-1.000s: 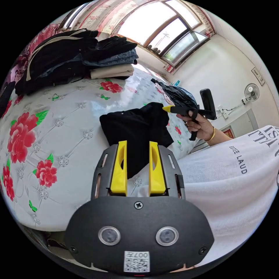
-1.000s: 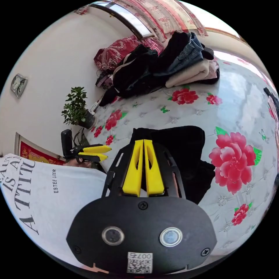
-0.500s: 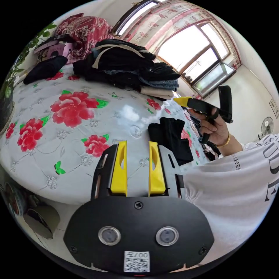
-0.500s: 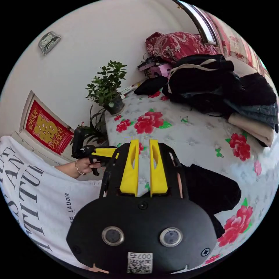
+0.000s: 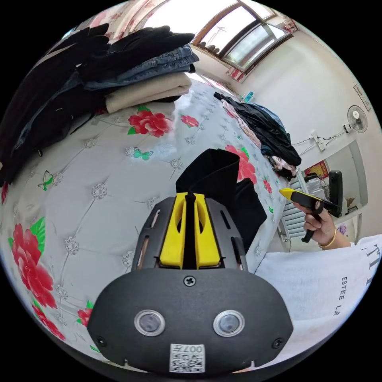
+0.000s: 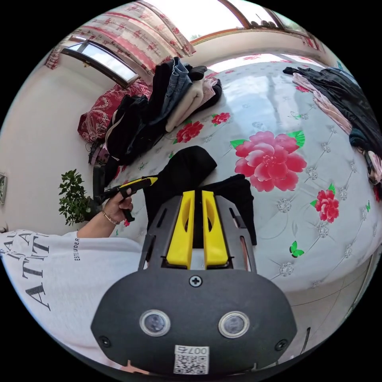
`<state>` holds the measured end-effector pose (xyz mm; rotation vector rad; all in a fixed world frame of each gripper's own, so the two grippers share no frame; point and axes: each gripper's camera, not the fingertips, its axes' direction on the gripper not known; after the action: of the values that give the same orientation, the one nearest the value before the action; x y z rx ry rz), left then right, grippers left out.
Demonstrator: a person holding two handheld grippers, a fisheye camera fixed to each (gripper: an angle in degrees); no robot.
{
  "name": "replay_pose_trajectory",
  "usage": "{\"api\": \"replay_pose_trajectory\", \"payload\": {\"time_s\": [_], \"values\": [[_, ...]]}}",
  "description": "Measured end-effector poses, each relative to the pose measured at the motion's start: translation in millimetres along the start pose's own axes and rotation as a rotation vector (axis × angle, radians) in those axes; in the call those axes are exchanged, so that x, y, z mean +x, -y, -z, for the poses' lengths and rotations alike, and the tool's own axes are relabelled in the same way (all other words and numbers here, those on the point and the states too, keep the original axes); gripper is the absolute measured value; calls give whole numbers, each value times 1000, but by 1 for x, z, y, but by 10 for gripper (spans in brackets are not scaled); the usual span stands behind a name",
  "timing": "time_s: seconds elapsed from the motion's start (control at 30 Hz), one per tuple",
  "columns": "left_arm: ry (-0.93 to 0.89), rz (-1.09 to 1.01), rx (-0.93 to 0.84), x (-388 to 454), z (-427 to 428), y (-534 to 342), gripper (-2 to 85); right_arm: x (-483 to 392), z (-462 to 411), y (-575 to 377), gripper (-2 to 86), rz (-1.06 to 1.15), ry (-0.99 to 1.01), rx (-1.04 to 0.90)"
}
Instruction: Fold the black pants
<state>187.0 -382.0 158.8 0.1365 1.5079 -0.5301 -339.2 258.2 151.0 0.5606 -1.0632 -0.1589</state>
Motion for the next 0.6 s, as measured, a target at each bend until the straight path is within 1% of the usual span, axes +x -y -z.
{"api": "replay_pose_trajectory", "payload": {"time_s": [0.1,0.17,0.23,0.27,0.33,0.37,0.43,0.5,0.57,0.6], "values": [[-37,19,128,-10,51,-27,11,-8,-9,-1,8,4,11,-18],[10,79,205,-22,94,-59,10,-15,-15,3,6,27,15,-38],[186,185,254,-42,146,-113,12,-25,-27,12,6,62,27,-65],[235,221,257,-48,156,-127,15,-27,-31,15,6,70,33,-75],[407,388,229,-79,185,-182,30,-40,-51,24,6,112,55,-123],[446,432,206,-87,188,-195,35,-44,-57,26,6,121,60,-139],[566,619,89,-119,191,-243,29,-60,-78,32,6,156,91,-199],[660,770,53,-131,200,-272,26,-73,-90,34,6,187,110,-232],[663,847,106,-134,213,-292,35,-87,-98,35,7,228,130,-265],[612,863,168,-134,220,-299,45,-96,-102,34,7,259,134,-283]]}}
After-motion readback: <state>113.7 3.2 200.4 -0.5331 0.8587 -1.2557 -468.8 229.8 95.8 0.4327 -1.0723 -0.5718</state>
